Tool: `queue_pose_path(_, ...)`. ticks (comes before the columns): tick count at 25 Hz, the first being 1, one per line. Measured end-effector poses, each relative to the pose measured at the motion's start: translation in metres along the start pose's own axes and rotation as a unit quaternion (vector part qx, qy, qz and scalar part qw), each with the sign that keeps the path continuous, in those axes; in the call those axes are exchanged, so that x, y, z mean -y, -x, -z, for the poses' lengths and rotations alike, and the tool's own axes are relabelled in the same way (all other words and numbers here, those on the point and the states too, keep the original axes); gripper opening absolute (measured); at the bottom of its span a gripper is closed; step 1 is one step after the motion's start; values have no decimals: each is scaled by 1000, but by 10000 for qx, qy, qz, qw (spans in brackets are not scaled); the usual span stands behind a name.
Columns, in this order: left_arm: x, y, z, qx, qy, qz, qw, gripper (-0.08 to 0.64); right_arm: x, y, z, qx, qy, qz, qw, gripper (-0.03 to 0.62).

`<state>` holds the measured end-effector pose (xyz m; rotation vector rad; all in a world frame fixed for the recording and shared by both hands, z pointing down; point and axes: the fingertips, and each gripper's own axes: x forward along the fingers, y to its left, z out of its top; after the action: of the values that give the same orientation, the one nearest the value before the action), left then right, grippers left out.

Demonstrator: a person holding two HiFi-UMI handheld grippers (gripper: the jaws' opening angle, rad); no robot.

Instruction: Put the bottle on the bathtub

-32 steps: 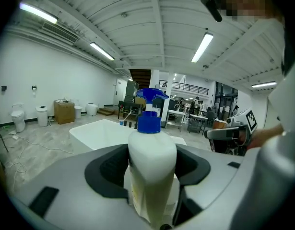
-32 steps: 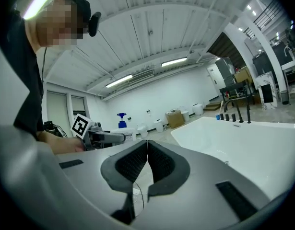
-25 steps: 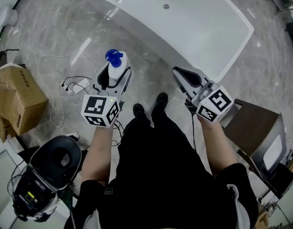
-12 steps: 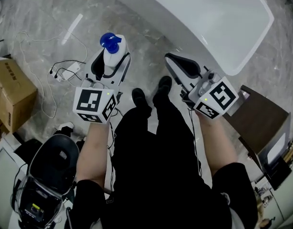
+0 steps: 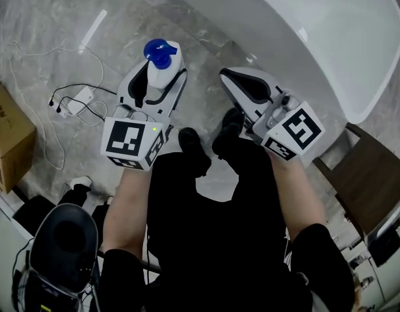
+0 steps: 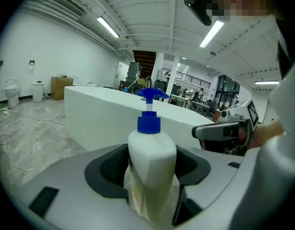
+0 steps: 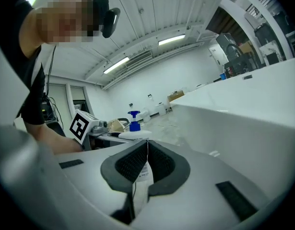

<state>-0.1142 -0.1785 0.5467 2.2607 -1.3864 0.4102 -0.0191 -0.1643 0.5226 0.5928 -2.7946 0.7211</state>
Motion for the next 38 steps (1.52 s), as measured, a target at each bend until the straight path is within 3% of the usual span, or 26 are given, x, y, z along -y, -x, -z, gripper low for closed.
queue_pose_path(13, -27, -99, 120, -140, 108, 146, 9997, 273, 83, -41, 87, -64, 193, -3, 9998, 29)
queue_pose_path(22, -47, -162, 164, -163, -286, 300, 9990, 273, 120, -57, 115, -137, 457, 5, 9989, 29)
queue_pose_path(25, -55, -188, 180, -135, -442, 371, 9982, 273, 134, -58, 128, -322, 751, 10, 9967, 29)
queue_pose_path(32, -63, -237, 231, -335, -599, 683, 9953, 273, 136, -51, 160, -792, 1215, -399, 9886, 29)
queue_pose_path(38, -73, -269, 261, -542, -684, 760, 9933, 273, 135, -39, 171, -1055, 1365, -428, 9841, 29)
